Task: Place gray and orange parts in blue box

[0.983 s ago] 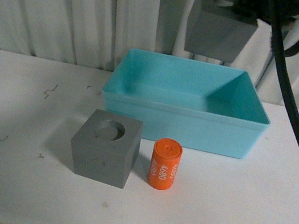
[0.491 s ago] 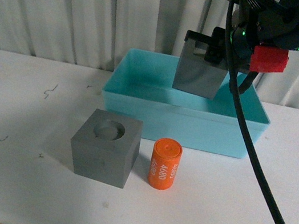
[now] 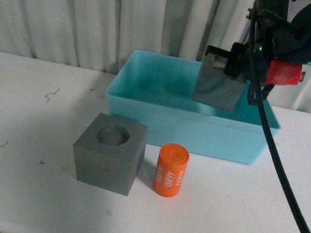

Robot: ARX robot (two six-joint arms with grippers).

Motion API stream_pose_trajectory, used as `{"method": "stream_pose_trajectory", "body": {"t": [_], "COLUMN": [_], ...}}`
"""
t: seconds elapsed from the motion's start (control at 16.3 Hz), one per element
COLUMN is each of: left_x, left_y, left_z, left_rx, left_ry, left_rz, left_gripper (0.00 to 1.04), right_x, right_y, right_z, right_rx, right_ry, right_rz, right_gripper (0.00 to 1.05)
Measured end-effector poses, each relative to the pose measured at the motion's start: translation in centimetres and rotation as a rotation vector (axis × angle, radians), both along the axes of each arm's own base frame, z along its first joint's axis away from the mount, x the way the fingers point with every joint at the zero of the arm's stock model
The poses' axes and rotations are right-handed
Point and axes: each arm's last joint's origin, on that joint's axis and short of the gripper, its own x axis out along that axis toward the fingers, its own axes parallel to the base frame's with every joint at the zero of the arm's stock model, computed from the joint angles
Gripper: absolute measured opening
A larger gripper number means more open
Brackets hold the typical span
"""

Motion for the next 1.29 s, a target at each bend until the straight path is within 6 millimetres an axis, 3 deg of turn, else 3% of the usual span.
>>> {"method": "stream_pose_trajectory", "body": {"t": [0.31, 0.68, 0.98, 1.11, 1.29], "left_x": [0.0, 0.0, 0.0, 0.0, 0.0], "left_y": [0.0, 0.0, 0.0, 0.0, 0.0], "left_z": [0.0, 0.0, 0.0, 0.0, 0.0], "left_rx": [0.0, 0.0, 0.0, 0.0, 0.0], "left_ry": [0.0, 0.0, 0.0, 0.0, 0.0], "left_rz": [0.0, 0.0, 0.0, 0.0, 0.0], "left_gripper": [0.98, 0.98, 0.98, 0.98, 0.98], "right_x": [0.7, 1.2, 1.2, -0.5, -2.3], "right_y": [-0.4, -1.1, -1.9, -3.4, -4.4], "right_z": [-1.6, -1.7, -1.0, 1.8, 4.6], "right_rx": [-0.014, -0.025, -0.011, -0.025, -0.039], "right_ry": [0.041, 0.047, -0.047, -0.166, -0.257], "right_rz": [-0.007, -0.034, -0.048, -0.055, -0.056], "right_gripper": [0.18, 0.2, 0.76, 0.99, 0.98]}}
